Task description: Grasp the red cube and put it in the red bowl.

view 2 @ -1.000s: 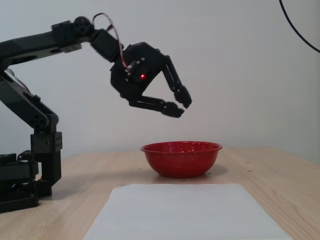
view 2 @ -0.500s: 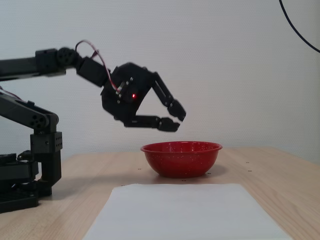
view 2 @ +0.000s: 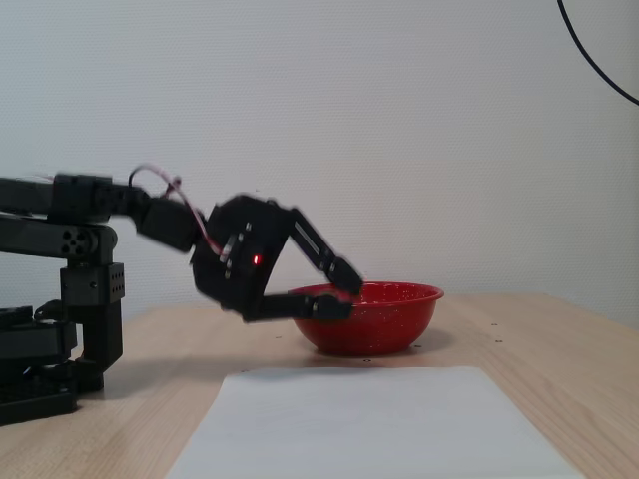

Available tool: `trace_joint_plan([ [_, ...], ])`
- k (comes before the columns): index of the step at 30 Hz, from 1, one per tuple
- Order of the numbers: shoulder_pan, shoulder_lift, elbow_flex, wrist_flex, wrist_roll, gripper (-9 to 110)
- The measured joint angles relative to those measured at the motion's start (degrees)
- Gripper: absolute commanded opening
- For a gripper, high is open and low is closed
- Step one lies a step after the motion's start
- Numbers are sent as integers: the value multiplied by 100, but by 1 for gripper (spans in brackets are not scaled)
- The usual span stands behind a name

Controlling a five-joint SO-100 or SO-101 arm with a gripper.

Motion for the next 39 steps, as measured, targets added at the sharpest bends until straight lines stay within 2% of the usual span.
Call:
trace_joint_plan([
  [4,97,554,0,378,-149,0],
  [20,149,1046,0,2312,-510,0],
  [39,-176,1125,0,3595,-334,0],
])
